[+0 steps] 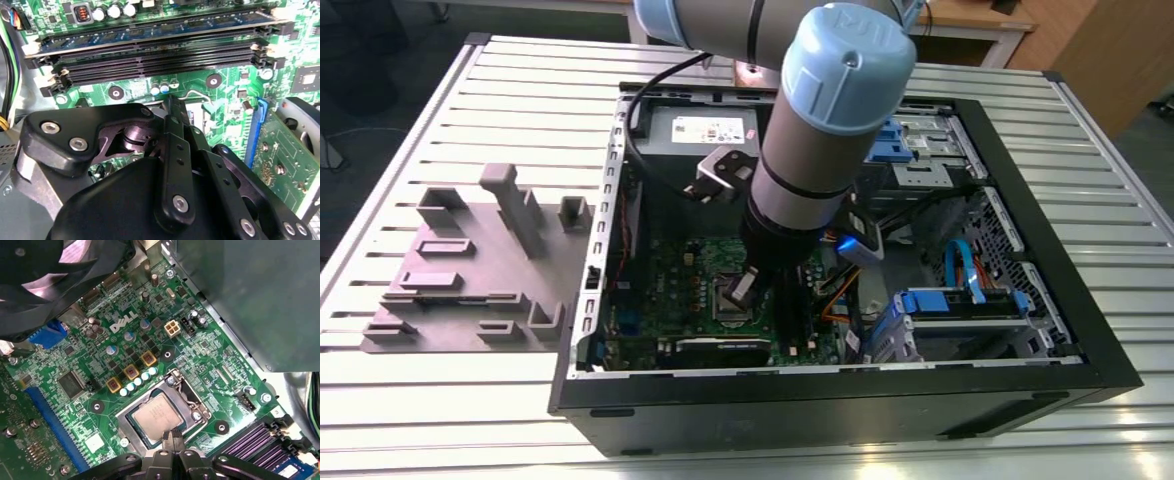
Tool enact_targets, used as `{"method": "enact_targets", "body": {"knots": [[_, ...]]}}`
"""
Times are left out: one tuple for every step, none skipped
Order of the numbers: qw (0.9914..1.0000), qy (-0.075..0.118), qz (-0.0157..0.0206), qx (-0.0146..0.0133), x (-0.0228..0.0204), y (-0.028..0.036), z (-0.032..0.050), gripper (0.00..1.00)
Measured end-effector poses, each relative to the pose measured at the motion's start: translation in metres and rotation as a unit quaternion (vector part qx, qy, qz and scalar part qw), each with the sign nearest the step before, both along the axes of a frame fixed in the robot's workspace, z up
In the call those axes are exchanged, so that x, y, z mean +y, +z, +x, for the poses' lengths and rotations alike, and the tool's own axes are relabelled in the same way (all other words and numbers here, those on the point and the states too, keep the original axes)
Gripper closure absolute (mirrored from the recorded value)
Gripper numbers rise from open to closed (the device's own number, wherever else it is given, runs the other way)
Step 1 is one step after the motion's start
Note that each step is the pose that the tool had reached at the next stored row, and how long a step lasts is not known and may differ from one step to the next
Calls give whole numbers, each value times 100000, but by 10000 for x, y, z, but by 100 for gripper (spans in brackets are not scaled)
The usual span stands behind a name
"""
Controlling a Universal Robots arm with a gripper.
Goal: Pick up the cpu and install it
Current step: 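Install the first cpu locking lever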
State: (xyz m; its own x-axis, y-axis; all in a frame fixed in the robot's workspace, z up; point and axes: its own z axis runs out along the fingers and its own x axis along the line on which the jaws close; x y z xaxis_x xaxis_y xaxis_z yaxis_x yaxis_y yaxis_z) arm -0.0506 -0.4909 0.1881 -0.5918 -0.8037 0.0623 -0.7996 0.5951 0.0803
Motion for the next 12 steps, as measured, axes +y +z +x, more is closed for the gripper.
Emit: {"method": "enact_targets", "body": {"knots": [[100000,0,1,0,-7,0,0,90],[100000,-2,2,5,-14,0,0,90],[100000,0,6,2,-21,0,1,90],[100000,-2,12,3,-28,0,2,90],[100000,-4,17,2,-37,-1,2,90],[100000,-4,18,2,-46,-1,4,90],[100000,-5,16,3,-57,-1,4,90],[100000,-7,11,8,-67,-1,5,90],[100000,-4,4,8,-77,0,7,90],[100000,-4,1,12,-83,0,8,90],[100000,-4,1,12,-88,0,11,90],[100000,-7,-11,17,-91,0,14,90]]}}
